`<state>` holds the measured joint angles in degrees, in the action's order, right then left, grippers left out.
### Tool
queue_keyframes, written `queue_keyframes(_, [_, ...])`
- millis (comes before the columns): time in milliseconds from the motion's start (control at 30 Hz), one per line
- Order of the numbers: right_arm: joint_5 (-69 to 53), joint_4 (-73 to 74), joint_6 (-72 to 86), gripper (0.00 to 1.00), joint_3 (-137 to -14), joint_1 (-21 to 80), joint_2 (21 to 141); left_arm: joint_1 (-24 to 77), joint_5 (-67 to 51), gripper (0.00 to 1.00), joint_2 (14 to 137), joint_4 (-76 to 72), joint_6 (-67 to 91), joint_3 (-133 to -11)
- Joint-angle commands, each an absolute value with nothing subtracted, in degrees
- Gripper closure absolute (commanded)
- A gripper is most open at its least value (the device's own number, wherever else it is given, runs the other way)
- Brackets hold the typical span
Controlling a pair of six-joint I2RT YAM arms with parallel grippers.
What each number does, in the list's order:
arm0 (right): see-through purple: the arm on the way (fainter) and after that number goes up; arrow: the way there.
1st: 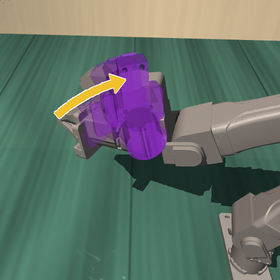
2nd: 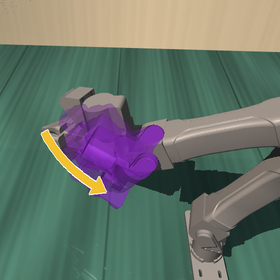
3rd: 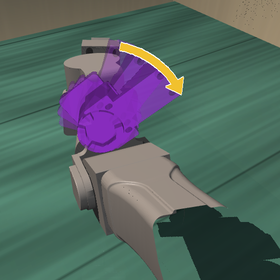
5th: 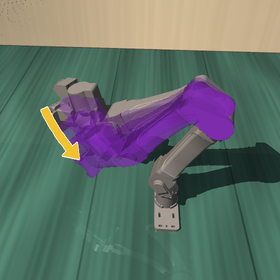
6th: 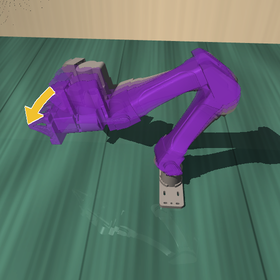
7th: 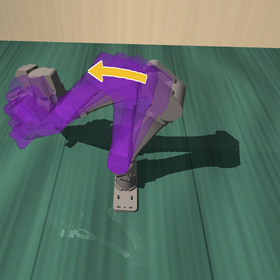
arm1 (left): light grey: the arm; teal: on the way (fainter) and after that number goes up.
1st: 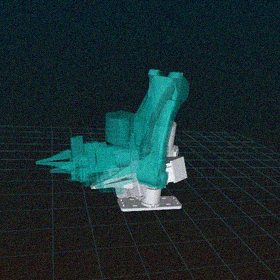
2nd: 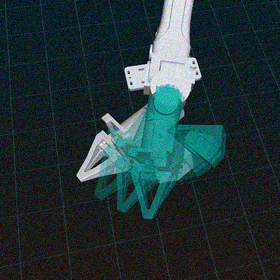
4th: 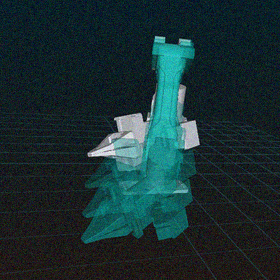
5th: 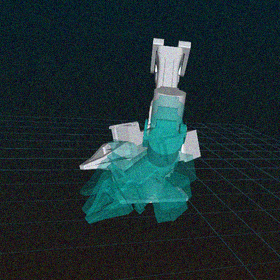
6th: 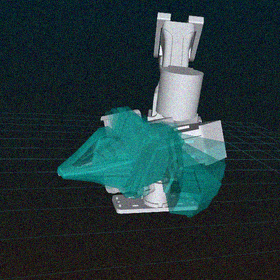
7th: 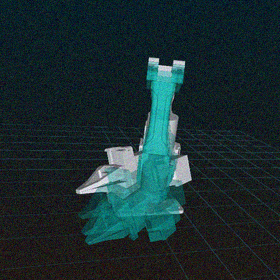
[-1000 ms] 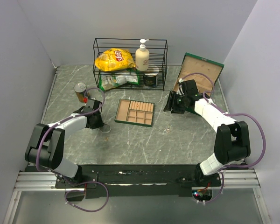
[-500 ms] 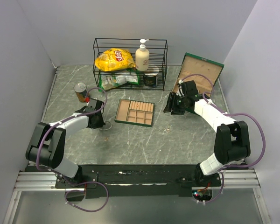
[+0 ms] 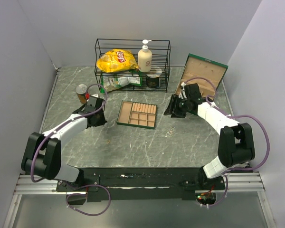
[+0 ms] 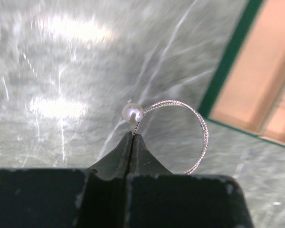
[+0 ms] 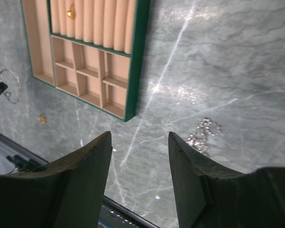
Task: Organize the mixed jewelry
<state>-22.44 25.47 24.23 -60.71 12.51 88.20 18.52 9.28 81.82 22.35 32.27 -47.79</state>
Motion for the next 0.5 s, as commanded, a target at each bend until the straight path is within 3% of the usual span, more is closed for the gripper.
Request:
queue_keyframes(0, [-26.8,21.1,27.86,0.42,-58.98,13.97,86.04,18.98,8.26,0.99,78.49,23.99,31.64,-51.59])
queue_keyframes(467, [-29.53,15.12,35.95,0.41,-62.04,24.42,88.59,24.51,7.38,0.97,78.04,23.64,33.22,-57.13])
